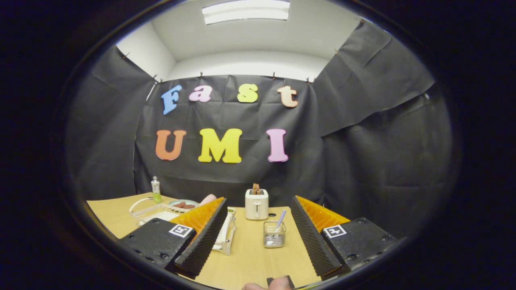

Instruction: Take the plate from the dish rack, then take the spoon from the basket and place it into the plate.

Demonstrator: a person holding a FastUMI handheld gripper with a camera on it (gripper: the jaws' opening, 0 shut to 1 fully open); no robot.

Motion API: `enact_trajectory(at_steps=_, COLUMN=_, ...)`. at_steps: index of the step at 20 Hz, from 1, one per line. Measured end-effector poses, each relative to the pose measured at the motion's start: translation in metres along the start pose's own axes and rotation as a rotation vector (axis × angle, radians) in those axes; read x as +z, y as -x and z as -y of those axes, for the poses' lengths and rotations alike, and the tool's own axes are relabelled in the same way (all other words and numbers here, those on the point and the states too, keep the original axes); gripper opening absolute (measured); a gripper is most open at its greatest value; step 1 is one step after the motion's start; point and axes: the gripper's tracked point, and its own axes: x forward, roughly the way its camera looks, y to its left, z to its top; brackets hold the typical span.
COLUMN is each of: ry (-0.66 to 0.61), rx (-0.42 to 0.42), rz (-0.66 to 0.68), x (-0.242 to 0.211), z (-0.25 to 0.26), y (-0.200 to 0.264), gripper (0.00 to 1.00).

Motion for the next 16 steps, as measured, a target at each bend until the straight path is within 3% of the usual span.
enact_trajectory(at_steps=5, ry=0.006, rx=0.008, rz=-0.029, x=0.008, z=-0.014, y=-0.013, gripper=1.00)
enact_trajectory(at_steps=16, ry=0.009, rx=0.150, rz=-0.179, x=0.044, z=-0.091, y=-0.090, gripper=1.00)
